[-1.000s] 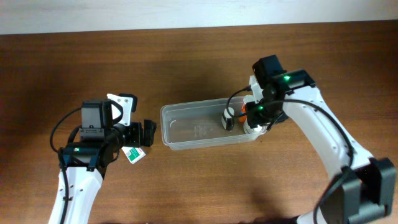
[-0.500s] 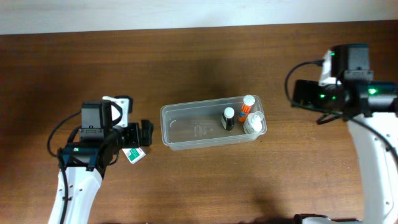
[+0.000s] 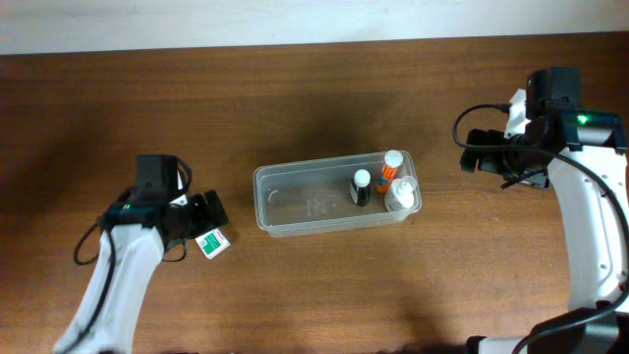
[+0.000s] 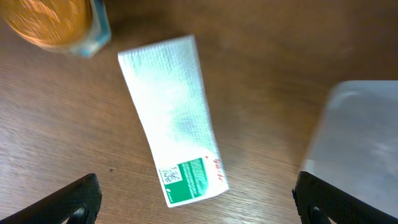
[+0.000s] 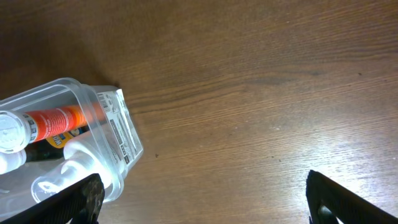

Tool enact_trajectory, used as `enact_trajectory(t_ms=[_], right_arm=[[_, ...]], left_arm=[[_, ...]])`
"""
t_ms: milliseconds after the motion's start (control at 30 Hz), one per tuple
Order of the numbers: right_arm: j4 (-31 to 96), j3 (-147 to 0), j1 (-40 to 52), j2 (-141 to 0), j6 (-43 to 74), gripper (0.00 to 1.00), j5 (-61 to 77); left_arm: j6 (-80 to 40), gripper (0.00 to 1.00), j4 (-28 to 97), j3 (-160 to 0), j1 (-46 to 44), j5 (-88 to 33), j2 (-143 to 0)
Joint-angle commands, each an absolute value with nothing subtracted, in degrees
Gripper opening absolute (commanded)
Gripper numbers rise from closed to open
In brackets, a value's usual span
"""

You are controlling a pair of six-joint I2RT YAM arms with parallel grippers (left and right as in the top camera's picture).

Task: Pack container
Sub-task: 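Grasp the white-green medicine box with the left gripper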

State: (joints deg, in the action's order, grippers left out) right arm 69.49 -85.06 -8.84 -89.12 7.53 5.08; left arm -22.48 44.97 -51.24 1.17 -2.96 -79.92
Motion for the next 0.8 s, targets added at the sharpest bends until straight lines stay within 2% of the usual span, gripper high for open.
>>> enact_trajectory(t_ms=[0,333,433,500,600,767], right_arm=[[69.6,-84.8,-8.6,-89.5,7.3,0.96,5.8],[69.6,-84.8,-8.6,-89.5,7.3,0.96,5.8],[69.7,-84.7,-8.6,-89.5,7.3,0.95,5.9],[69.7,-84.8,-8.6,-89.5,7.3,0.96,5.9],[69.8,-84.8,-8.6,-89.5,7.3,0.96,5.9],[69.8,-84.8,-8.6,-89.5,7.3,0.96,5.8]], left_arm=[[-26.3,0.99,44.6,-52.3,1.3,-2.1,-85.8],[-27.2,0.99,41.0,-52.3,1.3,-2.1,-94.7],[-27.2,0.91,39.4,-52.3,1.3,-2.1,-95.5],[-27.2,0.89,38.6,-52.3,1.3,-2.1,-95.9],[-27.2,0.72,38.4,-52.3,1.3,-2.1,-95.9],[-27.2,0.50,38.4,-52.3,1.3,-2.1,-95.9]])
